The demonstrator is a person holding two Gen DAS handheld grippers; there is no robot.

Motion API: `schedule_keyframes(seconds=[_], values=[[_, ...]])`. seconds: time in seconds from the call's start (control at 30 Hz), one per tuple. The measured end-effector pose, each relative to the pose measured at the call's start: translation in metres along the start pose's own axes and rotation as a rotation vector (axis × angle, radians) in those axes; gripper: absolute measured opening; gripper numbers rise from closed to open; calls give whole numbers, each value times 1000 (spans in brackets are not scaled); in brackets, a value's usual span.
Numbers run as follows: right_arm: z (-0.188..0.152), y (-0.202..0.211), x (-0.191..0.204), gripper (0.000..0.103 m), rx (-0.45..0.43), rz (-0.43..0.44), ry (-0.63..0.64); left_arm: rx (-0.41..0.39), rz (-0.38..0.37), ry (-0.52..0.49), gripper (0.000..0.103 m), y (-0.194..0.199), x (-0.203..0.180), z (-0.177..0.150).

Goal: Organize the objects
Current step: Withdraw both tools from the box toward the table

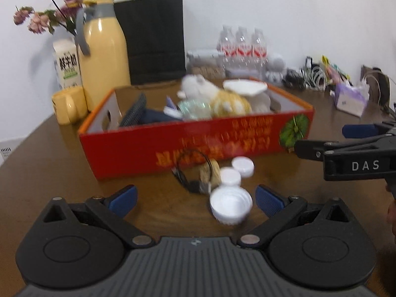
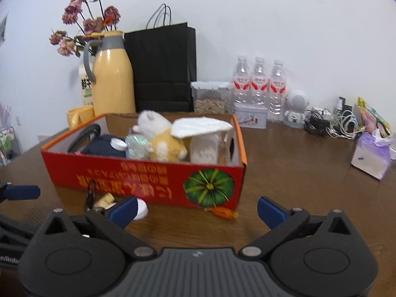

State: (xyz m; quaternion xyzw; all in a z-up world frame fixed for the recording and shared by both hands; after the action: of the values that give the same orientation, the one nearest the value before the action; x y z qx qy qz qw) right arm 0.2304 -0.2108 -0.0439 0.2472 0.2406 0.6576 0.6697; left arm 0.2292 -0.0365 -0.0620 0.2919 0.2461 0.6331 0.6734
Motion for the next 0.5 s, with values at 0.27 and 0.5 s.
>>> schedule_keyframes(seconds=[0.27, 0.5], values=[[-13, -6, 0, 103, 17, -22, 17, 29, -1, 10, 93, -9, -10, -5], [-17, -8, 1, 103, 22, -24, 13, 58, -45, -16, 41, -14, -20, -8]])
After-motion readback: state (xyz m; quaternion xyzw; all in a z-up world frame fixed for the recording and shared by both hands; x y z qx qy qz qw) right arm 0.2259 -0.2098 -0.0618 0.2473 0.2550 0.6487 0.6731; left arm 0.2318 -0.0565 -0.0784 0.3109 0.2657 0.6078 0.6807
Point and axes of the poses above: each gripper's, at about its wrist camera, not at the fingertips, and y roughly against the way its jaws point, x to its left, z to its top, the point moved 8 cm from there along -y, roughly the way its jaws point, and after that the axes turned 12 degrees about x, right-handed, at the moved point
